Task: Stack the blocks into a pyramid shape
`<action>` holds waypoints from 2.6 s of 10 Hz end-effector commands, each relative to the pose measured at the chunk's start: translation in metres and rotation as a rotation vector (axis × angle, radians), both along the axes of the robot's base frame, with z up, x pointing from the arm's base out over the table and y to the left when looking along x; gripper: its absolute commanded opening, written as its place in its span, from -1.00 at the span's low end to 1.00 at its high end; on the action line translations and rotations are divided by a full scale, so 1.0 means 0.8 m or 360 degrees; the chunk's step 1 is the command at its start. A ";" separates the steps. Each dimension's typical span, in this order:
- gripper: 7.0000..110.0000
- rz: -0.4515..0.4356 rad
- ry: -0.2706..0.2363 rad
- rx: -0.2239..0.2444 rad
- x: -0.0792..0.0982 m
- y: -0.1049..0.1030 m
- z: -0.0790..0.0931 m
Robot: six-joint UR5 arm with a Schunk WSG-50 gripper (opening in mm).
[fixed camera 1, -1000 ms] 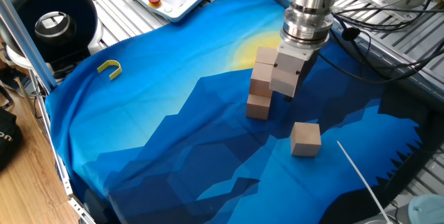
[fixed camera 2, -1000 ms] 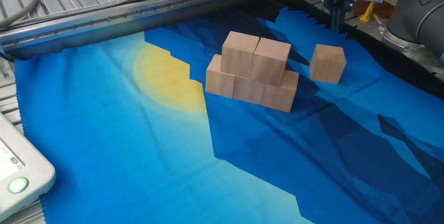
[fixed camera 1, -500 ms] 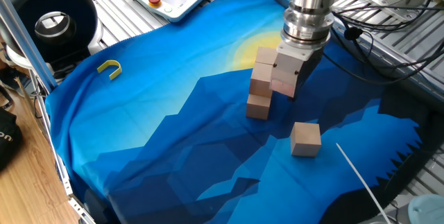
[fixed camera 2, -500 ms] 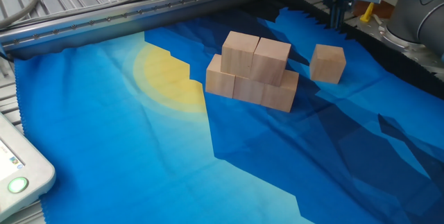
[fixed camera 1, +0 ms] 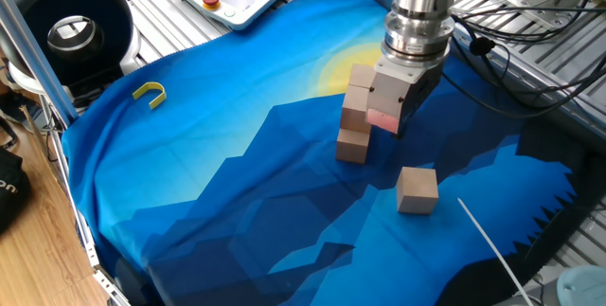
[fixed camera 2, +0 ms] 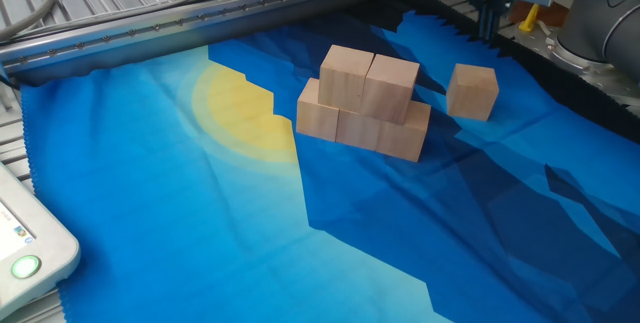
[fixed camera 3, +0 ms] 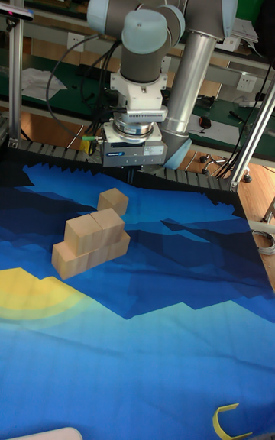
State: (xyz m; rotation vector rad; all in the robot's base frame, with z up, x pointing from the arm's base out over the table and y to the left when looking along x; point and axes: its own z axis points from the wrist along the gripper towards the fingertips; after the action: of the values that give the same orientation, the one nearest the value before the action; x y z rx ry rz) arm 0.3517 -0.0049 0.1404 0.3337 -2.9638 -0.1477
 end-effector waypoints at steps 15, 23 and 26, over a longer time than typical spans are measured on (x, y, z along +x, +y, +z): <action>-1.00 0.0055 0.0002 0.0030 0.000 -0.001 -0.003; -1.00 0.0117 0.0065 -0.0017 -0.019 -0.005 0.026; -1.00 0.0061 0.0085 0.0012 -0.021 0.005 0.039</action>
State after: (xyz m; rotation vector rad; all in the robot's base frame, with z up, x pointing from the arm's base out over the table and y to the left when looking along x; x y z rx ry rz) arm 0.3363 -0.0115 0.1605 0.4310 -2.9011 -0.1153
